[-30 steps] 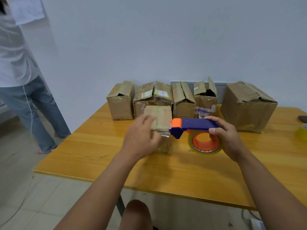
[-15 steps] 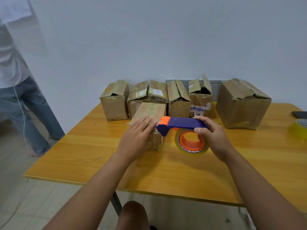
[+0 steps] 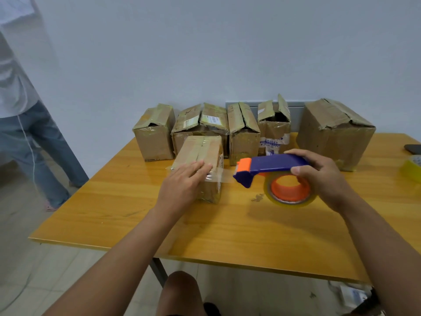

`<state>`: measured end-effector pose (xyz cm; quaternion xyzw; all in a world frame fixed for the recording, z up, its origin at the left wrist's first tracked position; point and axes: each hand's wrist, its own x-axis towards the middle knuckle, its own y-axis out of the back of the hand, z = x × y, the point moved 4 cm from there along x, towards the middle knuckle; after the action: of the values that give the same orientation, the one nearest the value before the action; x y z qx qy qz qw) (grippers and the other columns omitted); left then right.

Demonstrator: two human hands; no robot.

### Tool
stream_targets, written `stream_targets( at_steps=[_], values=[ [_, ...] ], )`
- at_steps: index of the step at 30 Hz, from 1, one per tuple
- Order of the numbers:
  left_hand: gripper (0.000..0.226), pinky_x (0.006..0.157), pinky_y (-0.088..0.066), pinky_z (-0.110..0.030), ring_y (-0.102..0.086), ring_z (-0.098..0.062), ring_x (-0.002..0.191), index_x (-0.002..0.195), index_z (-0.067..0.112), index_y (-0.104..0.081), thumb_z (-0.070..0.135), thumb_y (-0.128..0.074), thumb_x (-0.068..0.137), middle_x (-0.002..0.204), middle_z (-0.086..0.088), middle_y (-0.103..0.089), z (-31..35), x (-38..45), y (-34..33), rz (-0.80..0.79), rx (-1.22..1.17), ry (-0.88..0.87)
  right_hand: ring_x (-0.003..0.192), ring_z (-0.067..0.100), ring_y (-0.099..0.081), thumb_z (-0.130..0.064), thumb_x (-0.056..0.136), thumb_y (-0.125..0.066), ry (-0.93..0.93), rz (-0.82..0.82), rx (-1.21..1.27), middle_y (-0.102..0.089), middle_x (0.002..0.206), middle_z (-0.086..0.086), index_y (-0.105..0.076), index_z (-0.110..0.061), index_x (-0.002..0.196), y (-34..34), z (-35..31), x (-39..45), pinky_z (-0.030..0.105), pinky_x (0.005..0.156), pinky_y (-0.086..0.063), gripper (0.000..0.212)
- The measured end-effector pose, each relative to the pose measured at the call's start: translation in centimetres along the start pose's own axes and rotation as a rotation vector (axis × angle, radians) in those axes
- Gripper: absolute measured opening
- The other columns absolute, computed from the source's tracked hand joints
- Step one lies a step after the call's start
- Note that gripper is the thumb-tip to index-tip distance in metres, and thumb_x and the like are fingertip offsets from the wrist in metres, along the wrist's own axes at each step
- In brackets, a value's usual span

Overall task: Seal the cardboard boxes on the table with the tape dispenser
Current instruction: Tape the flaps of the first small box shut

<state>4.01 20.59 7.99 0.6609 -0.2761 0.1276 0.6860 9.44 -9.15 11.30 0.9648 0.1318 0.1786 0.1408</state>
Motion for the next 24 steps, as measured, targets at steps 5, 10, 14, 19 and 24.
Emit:
stream_targets(
  at_steps=[5, 10, 14, 19, 24],
  values=[
    [0.051, 0.094, -0.048, -0.041, -0.056, -0.028, 0.119, 0.144, 0.036, -0.043, 0.038, -0.057, 0.095, 0.136, -0.01, -0.057, 1.3, 0.4, 0.1, -0.041, 0.077, -0.006, 0.101, 0.002, -0.055, -0.049, 0.068, -0.067, 0.033, -0.098, -0.213, -0.053, 0.115, -0.023, -0.056, -0.049, 0.114, 0.5, -0.8, 0.0, 0.02, 0.071, -0.045, 0.047],
    [0.054, 0.1, -0.043, -0.041, -0.049, -0.028, 0.125, 0.144, 0.041, -0.041, 0.046, -0.055, 0.091, 0.142, -0.008, -0.051, 1.7, 0.5, 0.3, -0.12, 0.059, 0.017, 0.095, 0.004, -0.054, -0.049, 0.073, -0.072, 0.059, -0.189, -0.396, -0.054, 0.107, -0.02, -0.059, -0.037, 0.116, -1.4, -2.6, 2.2, 0.02, 0.07, -0.043, 0.046],
    [0.057, 0.104, -0.039, -0.04, -0.043, -0.025, 0.131, 0.145, 0.044, -0.036, 0.045, -0.048, 0.089, 0.147, -0.004, -0.045, 1.6, 0.6, 0.6, -0.182, 0.011, 0.072, 0.089, 0.015, -0.058, -0.039, 0.082, -0.073, 0.011, -0.195, -0.382, -0.064, 0.097, -0.003, -0.072, -0.019, 0.101, -3.1, -3.3, 3.4, 0.032, 0.071, -0.048, 0.027],
    [0.06, 0.098, -0.041, -0.037, -0.041, -0.022, 0.131, 0.144, 0.045, -0.036, 0.047, -0.035, 0.084, 0.148, -0.002, -0.043, 1.6, 0.7, 1.2, -0.223, -0.057, 0.117, 0.088, 0.022, -0.06, -0.04, 0.083, -0.071, -0.031, -0.241, -0.485, -0.067, 0.091, 0.004, -0.074, -0.017, 0.094, -3.6, -4.1, 3.6, 0.041, 0.074, -0.053, 0.027],
    [0.057, 0.098, -0.039, -0.036, -0.041, -0.02, 0.131, 0.142, 0.046, -0.04, 0.048, -0.034, 0.085, 0.147, 0.0, -0.045, 1.3, 0.5, 1.2, -0.214, -0.143, 0.168, 0.086, 0.018, -0.056, -0.048, 0.078, -0.075, 0.026, 0.084, -0.597, -0.061, 0.099, -0.001, -0.064, -0.019, 0.115, -2.9, -1.6, 1.6, 0.024, 0.066, -0.046, 0.049]
  ],
)
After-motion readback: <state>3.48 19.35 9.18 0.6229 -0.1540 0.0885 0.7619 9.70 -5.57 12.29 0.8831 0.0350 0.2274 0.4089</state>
